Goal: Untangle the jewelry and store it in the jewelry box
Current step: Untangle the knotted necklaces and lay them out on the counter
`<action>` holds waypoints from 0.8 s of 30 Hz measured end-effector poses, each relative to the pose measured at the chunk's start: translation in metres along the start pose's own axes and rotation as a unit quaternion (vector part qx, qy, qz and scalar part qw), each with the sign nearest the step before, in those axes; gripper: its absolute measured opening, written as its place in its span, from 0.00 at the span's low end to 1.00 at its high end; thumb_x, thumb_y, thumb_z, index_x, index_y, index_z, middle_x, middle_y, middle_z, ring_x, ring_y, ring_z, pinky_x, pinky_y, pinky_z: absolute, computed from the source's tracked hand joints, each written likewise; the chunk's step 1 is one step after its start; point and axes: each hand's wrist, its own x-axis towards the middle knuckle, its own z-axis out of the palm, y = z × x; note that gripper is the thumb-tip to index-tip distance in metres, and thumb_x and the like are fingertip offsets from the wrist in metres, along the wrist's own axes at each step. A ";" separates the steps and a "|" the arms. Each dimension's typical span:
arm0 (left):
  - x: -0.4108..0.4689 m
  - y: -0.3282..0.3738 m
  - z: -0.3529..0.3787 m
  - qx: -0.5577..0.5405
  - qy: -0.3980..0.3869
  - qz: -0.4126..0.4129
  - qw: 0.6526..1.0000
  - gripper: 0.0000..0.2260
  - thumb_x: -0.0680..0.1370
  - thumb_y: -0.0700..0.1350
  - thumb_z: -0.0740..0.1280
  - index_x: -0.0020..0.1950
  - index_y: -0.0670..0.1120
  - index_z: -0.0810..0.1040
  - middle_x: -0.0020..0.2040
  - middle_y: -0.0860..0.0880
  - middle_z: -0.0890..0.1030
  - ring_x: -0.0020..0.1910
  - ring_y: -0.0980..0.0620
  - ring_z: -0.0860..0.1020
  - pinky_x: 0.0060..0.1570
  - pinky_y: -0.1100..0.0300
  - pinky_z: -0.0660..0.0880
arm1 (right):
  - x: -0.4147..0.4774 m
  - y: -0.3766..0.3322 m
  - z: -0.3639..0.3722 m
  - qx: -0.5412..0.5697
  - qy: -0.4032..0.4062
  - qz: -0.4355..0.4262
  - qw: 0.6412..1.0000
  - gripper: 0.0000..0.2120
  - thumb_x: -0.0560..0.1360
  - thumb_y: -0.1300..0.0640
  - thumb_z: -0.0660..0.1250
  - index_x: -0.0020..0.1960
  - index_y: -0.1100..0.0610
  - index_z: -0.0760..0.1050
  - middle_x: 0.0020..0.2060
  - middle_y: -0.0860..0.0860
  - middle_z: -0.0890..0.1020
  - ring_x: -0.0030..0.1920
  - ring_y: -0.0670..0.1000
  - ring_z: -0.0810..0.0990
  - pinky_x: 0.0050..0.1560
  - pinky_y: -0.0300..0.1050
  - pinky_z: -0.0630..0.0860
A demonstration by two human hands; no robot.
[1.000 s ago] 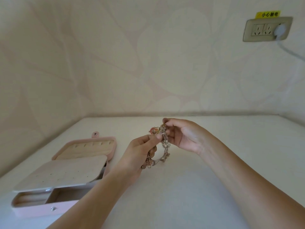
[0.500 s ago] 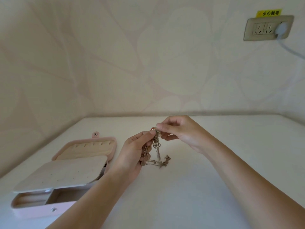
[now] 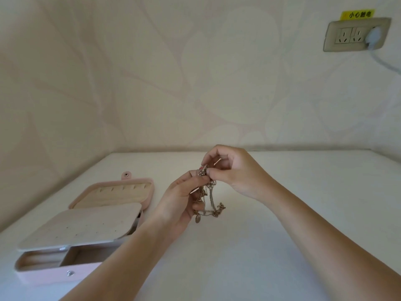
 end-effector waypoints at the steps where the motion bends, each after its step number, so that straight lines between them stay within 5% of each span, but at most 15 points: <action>1: -0.001 0.000 0.000 0.005 -0.003 0.005 1.000 0.02 0.71 0.41 0.67 0.41 0.46 0.75 0.34 0.51 0.71 0.28 0.56 0.63 0.21 0.65 0.59 | -0.001 0.000 0.000 -0.017 0.003 -0.004 1.000 0.11 0.71 0.68 0.68 0.43 0.52 0.78 0.35 0.44 0.78 0.32 0.46 0.76 0.40 0.40 0.72; 6: -0.002 0.002 0.000 0.006 0.032 0.011 0.999 0.07 0.70 0.50 0.67 0.39 0.48 0.74 0.31 0.53 0.70 0.27 0.57 0.64 0.22 0.67 0.59 | -0.003 0.003 -0.001 -0.166 0.014 -0.029 0.986 0.10 0.71 0.64 0.67 0.43 0.49 0.78 0.38 0.45 0.78 0.31 0.46 0.76 0.34 0.35 0.69; 13: 0.002 0.001 0.000 -0.034 0.063 0.000 0.997 0.10 0.72 0.52 0.66 0.35 0.48 0.75 0.30 0.52 0.67 0.24 0.57 0.63 0.25 0.65 0.57 | 0.000 0.008 -0.001 -0.174 0.017 0.007 0.985 0.07 0.72 0.62 0.67 0.42 0.50 0.76 0.42 0.43 0.77 0.39 0.46 0.77 0.42 0.38 0.72; 17: 0.003 0.006 -0.002 -0.098 0.043 0.009 0.994 0.09 0.73 0.48 0.66 0.35 0.47 0.77 0.30 0.53 0.69 0.23 0.59 0.62 0.20 0.69 0.57 | 0.003 0.006 -0.001 0.053 0.007 0.052 0.997 0.05 0.76 0.62 0.67 0.45 0.53 0.78 0.35 0.47 0.79 0.33 0.45 0.74 0.39 0.38 0.70; 20: 0.001 0.010 0.000 -0.077 0.014 0.007 0.997 0.07 0.72 0.49 0.67 0.40 0.48 0.81 0.29 0.54 0.68 0.24 0.59 0.60 0.20 0.69 0.55 | 0.005 0.006 -0.002 0.281 -0.024 0.088 0.955 0.03 0.74 0.66 0.65 0.44 0.60 0.77 0.36 0.53 0.77 0.33 0.47 0.73 0.38 0.36 0.70; 24: 0.002 0.005 0.000 -0.032 0.011 0.020 0.999 0.08 0.71 0.50 0.67 0.41 0.47 0.82 0.31 0.54 0.71 0.26 0.59 0.62 0.21 0.68 0.56 | 0.006 0.009 -0.004 0.322 -0.118 0.136 0.930 0.06 0.68 0.56 0.70 0.38 0.59 0.75 0.39 0.56 0.74 0.48 0.58 0.68 0.52 0.52 0.63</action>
